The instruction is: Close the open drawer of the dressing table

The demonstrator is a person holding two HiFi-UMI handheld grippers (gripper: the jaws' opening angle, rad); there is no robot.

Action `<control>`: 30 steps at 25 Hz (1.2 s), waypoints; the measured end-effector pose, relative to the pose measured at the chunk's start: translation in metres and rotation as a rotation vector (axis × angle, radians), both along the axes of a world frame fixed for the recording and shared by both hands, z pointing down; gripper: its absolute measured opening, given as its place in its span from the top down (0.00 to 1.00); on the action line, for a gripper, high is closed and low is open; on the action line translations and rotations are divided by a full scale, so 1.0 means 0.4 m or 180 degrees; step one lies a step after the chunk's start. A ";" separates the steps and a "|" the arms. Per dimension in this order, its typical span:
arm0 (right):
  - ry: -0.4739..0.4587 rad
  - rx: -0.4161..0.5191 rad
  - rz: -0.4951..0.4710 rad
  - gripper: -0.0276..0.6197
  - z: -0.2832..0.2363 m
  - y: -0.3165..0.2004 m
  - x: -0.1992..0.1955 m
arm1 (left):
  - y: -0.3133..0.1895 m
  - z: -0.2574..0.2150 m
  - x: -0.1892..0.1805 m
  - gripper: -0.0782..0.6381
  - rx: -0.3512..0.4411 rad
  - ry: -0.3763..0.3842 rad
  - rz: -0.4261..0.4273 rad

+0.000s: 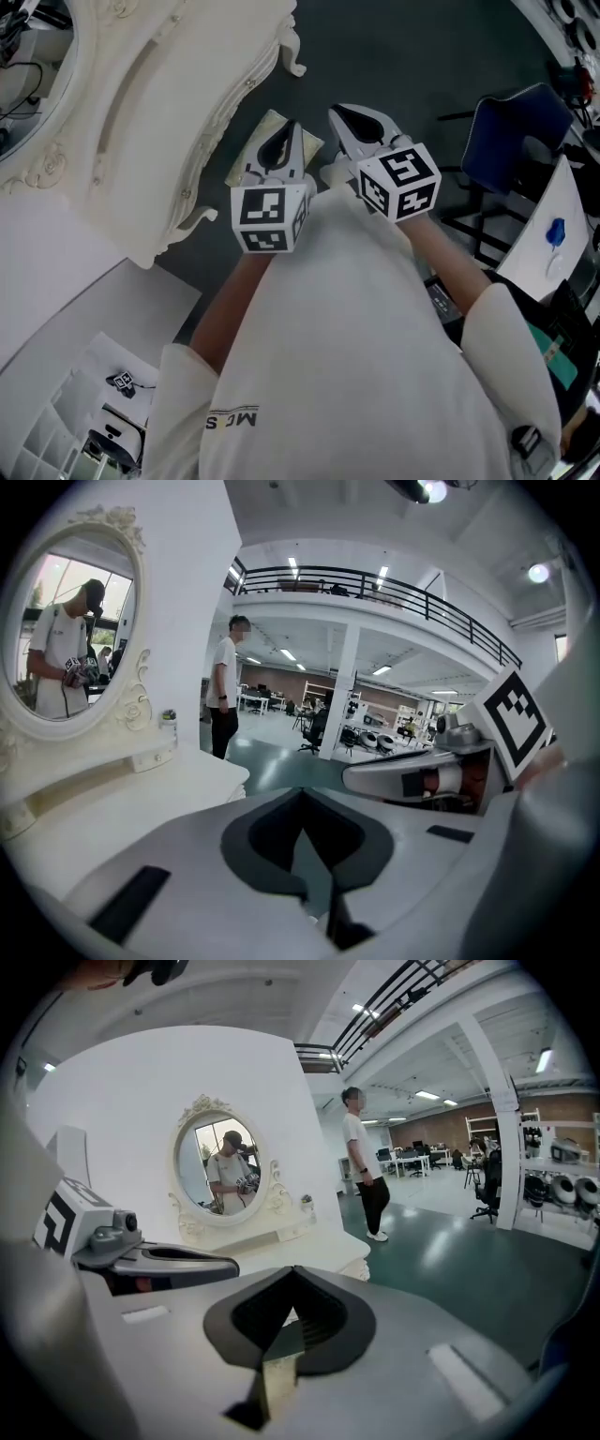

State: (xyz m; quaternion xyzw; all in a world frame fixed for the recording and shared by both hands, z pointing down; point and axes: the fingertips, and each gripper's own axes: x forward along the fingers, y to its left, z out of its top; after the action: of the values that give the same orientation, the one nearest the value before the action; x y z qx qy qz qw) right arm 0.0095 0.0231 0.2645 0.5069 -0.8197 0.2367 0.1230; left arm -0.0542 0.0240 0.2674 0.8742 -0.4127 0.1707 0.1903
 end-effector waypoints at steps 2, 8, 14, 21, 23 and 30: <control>0.0004 0.0025 -0.0016 0.95 -0.017 0.011 -0.003 | 0.006 -0.008 -0.008 0.88 0.0007 0.0025 0.0006; 0.0000 0.0050 -0.0040 0.95 -0.047 0.042 -0.015 | 0.023 -0.026 -0.027 0.88 0.0033 0.0086 -0.0030; 0.0106 0.0102 -0.0101 0.95 -0.055 0.071 -0.022 | 0.044 -0.036 -0.010 0.88 0.0108 0.0062 0.0074; 0.0063 0.0134 -0.0056 0.95 -0.061 0.089 -0.035 | 0.053 -0.026 0.010 0.88 0.0091 0.0067 0.0207; 0.0066 0.0126 -0.0016 0.95 -0.060 0.098 -0.025 | 0.060 -0.027 0.025 0.88 0.0099 0.0064 0.0265; 0.0053 0.0128 0.0121 0.95 -0.062 0.115 0.018 | 0.079 -0.036 0.053 0.88 0.0106 0.0097 0.0368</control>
State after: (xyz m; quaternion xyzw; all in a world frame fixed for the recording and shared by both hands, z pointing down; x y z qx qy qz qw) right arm 0.0166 0.0689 0.2395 0.5268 -0.8134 0.2182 0.1150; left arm -0.0331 0.0558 0.2532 0.9022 -0.3614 0.1611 0.1719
